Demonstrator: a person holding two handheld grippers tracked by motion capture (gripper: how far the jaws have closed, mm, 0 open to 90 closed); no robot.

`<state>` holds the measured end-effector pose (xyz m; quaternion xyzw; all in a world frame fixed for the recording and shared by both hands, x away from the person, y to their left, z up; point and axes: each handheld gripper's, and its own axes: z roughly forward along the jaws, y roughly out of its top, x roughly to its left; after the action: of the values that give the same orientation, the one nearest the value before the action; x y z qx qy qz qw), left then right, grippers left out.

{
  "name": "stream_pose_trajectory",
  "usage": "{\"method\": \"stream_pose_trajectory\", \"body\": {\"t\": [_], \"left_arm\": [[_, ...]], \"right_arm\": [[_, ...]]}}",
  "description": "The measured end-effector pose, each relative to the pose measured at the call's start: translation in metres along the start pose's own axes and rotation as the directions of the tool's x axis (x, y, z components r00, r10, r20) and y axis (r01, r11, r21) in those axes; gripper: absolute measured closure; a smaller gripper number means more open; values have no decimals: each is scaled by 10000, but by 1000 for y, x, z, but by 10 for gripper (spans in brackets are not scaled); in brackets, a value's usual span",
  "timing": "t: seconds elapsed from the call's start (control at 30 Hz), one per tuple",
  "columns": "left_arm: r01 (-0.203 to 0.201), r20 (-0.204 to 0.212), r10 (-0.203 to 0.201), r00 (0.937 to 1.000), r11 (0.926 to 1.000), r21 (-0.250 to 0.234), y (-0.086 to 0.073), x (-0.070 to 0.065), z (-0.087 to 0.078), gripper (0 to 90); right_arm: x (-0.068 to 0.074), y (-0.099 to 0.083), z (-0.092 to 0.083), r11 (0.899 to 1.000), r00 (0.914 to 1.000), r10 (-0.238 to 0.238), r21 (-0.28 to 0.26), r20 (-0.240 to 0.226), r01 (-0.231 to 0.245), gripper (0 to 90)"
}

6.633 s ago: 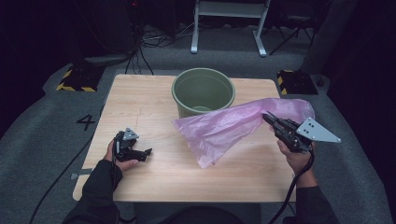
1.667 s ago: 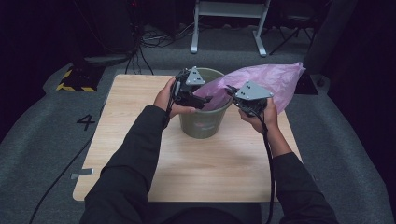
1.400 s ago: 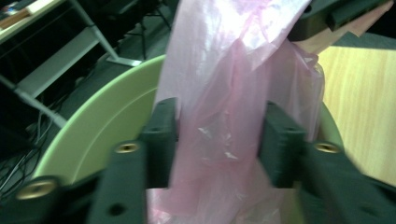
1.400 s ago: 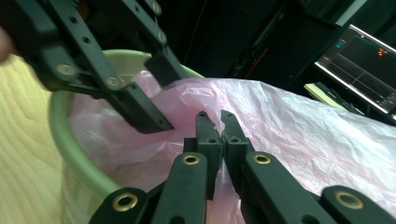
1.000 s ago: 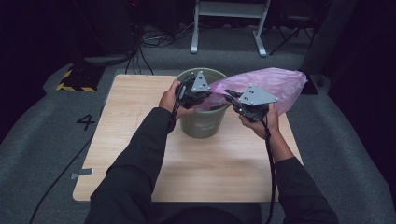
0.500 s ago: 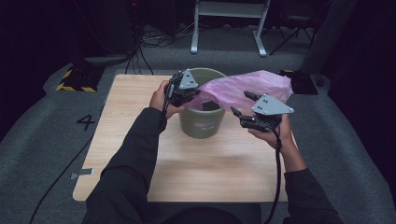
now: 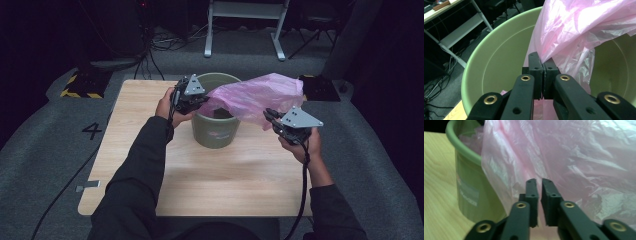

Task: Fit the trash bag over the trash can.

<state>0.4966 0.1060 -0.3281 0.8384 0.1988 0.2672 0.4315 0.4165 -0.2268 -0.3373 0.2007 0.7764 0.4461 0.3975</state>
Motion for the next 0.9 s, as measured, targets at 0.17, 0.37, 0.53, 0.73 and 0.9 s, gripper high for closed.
{"method": "stream_pose_trajectory", "body": {"t": [0.17, 0.37, 0.53, 0.73, 0.9], "left_arm": [[80, -84, -81, 9999, 10000, -22, -4, 2, -2, 881], [66, -108, -63, 9999, 9996, 276, -7, 6, 1, 882], [199, -35, -199, 9998, 9995, 258, -10, 8, 2, 882], [269, 75, -271, 9996, 9993, 250, -12, 8, 2, 884], [300, 139, -303, 9994, 9993, 214, -13, 9, 1, 886]], "right_arm": [[-3, 2, -2, 9997, 9997, 7, -263, -258, -13, 761], [2, 0, 4, 10000, 9984, 60, -70, 561, -56, 196], [9, -3, 16, 9982, 9972, -581, 156, 471, 574, 202], [19, -10, 33, 9909, 9938, -1109, 762, -96, 1113, 229], [16, -16, 40, 9893, 9904, -1266, 801, 546, 1220, 567]]}}
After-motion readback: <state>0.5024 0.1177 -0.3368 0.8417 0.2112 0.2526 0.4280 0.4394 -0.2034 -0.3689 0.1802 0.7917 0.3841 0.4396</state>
